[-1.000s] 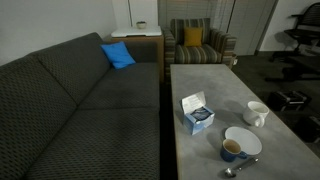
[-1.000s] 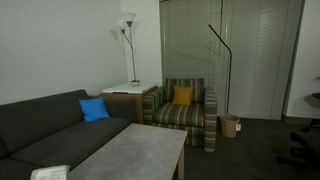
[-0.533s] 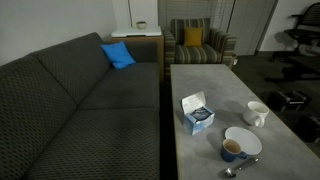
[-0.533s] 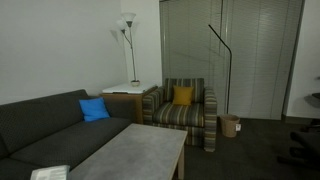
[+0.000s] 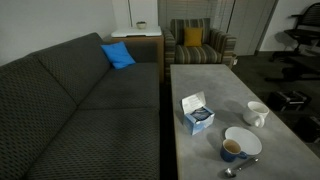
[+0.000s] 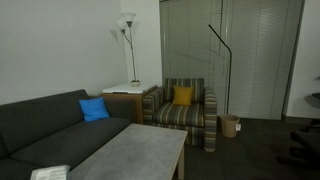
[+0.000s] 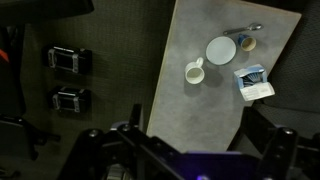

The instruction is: Place the blue mug next to the white mug

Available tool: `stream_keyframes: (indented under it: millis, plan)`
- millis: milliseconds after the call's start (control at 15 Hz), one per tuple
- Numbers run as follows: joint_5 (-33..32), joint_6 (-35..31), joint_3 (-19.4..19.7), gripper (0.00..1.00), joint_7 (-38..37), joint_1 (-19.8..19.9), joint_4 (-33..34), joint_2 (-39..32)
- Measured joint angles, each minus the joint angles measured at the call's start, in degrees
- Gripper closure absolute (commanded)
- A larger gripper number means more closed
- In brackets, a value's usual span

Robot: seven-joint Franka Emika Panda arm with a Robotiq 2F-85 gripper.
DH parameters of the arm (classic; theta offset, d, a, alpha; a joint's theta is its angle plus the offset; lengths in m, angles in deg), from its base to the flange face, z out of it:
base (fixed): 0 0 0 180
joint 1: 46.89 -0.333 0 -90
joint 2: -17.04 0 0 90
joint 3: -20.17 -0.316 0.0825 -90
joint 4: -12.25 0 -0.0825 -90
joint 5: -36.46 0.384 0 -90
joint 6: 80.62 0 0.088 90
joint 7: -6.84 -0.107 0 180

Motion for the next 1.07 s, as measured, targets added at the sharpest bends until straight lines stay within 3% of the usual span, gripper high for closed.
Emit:
stream_keyframes:
  millis: [600, 1067]
  plan:
    - [0.04, -3.39, -0.36, 0.00, 6.83, -5.54, -0.07, -5.41]
    - [0.06, -5.79, -2.13, 0.00, 7.11, -6.21, 0.25, -9.92]
